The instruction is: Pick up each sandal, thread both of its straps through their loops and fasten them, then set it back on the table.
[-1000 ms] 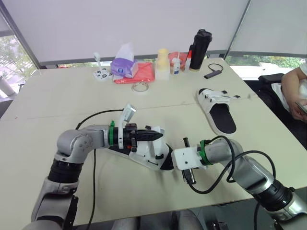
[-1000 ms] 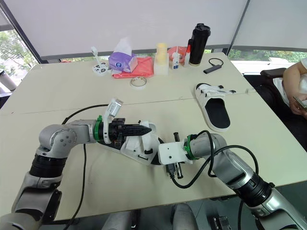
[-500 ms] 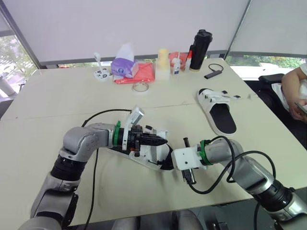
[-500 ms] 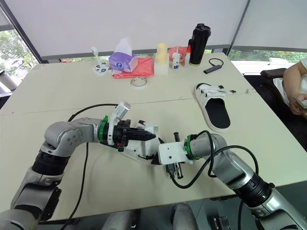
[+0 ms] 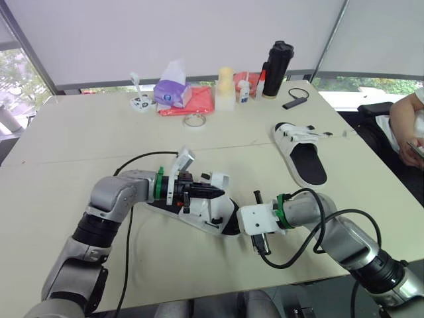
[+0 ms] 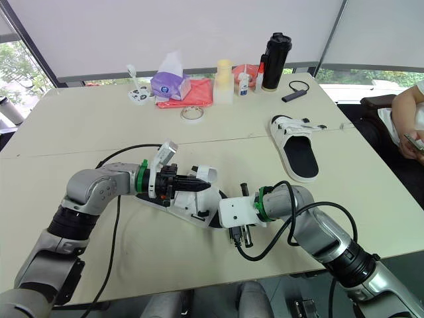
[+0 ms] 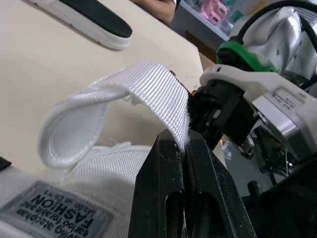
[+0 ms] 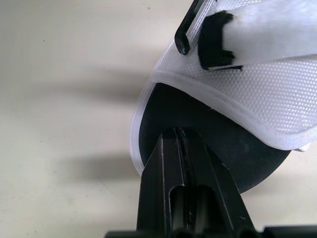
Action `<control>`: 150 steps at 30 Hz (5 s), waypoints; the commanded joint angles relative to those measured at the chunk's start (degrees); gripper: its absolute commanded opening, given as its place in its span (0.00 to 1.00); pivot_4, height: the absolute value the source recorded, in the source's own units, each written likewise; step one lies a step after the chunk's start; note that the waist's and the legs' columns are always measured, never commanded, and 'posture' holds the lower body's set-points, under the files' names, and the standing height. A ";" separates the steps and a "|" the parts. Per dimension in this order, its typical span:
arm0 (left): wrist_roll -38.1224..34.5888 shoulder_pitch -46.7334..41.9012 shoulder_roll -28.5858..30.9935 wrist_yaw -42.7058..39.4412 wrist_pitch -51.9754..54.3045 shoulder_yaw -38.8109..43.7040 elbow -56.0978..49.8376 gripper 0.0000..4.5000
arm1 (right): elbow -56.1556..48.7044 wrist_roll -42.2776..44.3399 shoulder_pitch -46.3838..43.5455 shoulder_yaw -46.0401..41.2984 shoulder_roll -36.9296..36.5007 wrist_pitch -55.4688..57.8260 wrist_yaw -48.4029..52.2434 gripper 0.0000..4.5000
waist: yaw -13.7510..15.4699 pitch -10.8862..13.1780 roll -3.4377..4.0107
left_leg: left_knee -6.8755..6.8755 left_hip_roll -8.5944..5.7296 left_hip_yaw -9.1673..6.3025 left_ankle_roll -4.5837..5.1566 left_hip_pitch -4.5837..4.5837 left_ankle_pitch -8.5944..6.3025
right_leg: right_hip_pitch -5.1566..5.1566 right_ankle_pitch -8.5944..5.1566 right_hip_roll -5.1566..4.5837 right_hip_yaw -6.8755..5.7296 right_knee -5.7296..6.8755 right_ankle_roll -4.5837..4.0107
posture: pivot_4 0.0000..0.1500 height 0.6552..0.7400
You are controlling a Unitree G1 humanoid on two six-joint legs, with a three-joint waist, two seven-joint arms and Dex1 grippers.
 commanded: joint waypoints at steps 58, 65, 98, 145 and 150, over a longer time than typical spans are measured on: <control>3.57 -1.88 1.03 -11.52 -3.41 -0.77 4.99 0.01 | -0.31 -1.60 2.51 1.63 -1.09 2.98 0.76 0.00 | 0.07 0.00 0.00 | 0.01 -0.01 0.01 0.01 0.00 0.01 | 0.02 0.06 0.00 0.00 0.01 -0.08 | 1.00 1.00; 4.93 -2.85 0.03 -11.47 -4.82 -0.59 7.32 0.01 | -0.30 -1.59 2.48 1.65 -1.06 2.98 0.78 0.00 | 0.07 0.00 0.00 | 0.01 -0.01 0.01 0.01 0.00 0.01 | 0.03 0.08 0.00 0.00 0.02 -0.11 | 1.00 1.00; 4.29 -6.07 -0.41 -15.34 -1.79 0.38 10.07 0.01 | -0.94 -1.74 2.97 1.83 -1.20 3.47 0.44 0.00 | 0.05 0.00 0.00 | 0.05 -0.02 0.02 0.02 0.00 0.01 | 0.05 0.10 0.01 0.00 0.06 -0.12 | 1.00 1.00; 8.46 -6.23 -1.31 -17.96 -3.25 -4.32 8.95 0.60 | -1.59 -2.28 3.67 1.99 -1.24 4.10 -0.13 0.00 | 0.04 -0.01 0.00 | 0.18 -0.02 0.01 0.02 0.00 0.01 | 0.09 0.11 0.01 0.00 0.14 -0.13 | 1.00 1.00; 5.11 -1.98 0.67 -14.62 1.96 -2.01 0.77 0.70 | -1.99 -2.32 4.04 1.94 -1.35 4.43 -0.32 0.00 | 0.00 -0.02 0.01 | 0.19 -0.02 0.00 0.02 0.00 0.01 | 0.10 0.10 0.01 0.00 0.15 -0.13 | 1.00 1.00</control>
